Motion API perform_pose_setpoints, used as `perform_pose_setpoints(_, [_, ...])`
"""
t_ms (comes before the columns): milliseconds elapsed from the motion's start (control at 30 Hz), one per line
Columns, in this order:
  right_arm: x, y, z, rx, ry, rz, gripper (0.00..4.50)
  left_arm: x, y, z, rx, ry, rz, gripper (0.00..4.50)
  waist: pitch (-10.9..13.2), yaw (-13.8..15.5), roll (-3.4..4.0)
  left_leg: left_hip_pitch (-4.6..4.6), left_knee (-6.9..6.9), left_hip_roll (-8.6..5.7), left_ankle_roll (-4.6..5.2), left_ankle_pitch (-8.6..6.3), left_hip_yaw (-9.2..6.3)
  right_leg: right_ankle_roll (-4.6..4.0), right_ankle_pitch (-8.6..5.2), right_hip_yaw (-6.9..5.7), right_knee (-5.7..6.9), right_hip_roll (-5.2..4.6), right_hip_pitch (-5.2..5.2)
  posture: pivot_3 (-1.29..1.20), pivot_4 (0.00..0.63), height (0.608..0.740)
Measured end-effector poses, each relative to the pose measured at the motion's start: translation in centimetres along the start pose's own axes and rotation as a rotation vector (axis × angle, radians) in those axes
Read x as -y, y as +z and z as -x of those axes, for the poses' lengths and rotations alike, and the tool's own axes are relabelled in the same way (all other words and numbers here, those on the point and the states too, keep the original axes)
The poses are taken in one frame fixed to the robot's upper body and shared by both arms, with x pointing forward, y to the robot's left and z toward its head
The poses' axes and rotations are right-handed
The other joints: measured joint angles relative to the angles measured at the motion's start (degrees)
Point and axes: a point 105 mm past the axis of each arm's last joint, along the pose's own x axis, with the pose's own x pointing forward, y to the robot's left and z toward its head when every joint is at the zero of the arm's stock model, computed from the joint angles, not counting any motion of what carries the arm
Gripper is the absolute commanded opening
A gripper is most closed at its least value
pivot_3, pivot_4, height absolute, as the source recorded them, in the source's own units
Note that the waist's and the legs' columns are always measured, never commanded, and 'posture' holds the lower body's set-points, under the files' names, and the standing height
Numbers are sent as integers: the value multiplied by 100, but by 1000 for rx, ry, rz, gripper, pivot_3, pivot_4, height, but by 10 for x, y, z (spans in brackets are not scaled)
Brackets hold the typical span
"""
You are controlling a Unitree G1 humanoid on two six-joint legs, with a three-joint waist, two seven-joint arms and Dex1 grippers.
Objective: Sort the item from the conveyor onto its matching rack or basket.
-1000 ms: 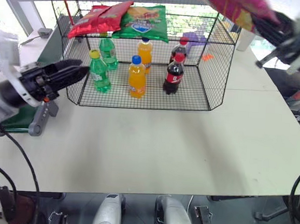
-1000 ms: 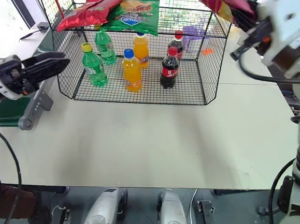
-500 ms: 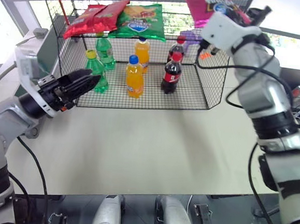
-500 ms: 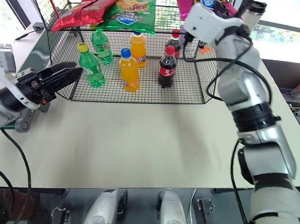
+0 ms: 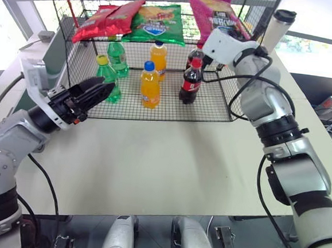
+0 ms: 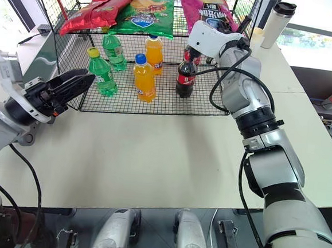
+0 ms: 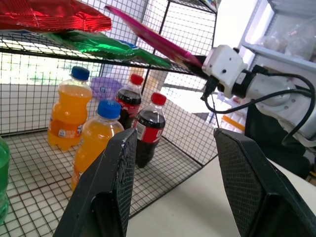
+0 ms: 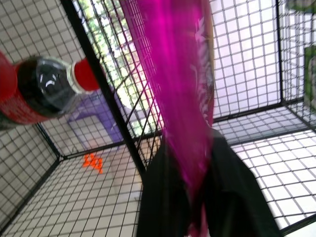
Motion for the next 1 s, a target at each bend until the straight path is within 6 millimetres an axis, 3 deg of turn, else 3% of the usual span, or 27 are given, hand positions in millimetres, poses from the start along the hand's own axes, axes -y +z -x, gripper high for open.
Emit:
perform_pose_setpoints(100, [9,8,4,30,-11,7,3421,-1,-3,0,-8,7,4,2581,0,-1,-1,2,-1,1,0,0,0,0,0,0,0,1,0,0,150,740])
perform_pose_setpoints(433, [-7,31,30,172,92,-33,3421,-5,-9,-2,-16,12,24,2581,0,7,-1,3,-2,1,0,0,0,2,1,0,1,1,1,0,150,740])
perform_pose_setpoints(600, [-8,23,42,203,104,-60,3421,-8,-10,-3,-14,15,32,2581,0,30,-1,2,1,0,0,0,0,1,0,-1,-2,-1,4,0,150,740])
perform_pose_setpoints(733, [-6,22,59,282,114,-219,3421,-8,-10,-3,-10,18,23,2581,0,15,-1,3,-2,1,0,0,0,2,1,-1,-3,1,4,0,150,740])
perform_pose_setpoints(867, [17,25,81,403,105,-463,3421,-10,-15,-8,-41,31,7,2581,0,14,0,4,-1,3,0,0,-1,2,1,-1,0,2,5,0,150,740])
perform_pose_setpoints(1000, [46,10,110,494,143,-722,3421,-16,-18,-8,-105,77,-53,2581,0,59,-1,6,1,3,0,-1,-1,2,1,-3,-5,-1,14,0,150,740])
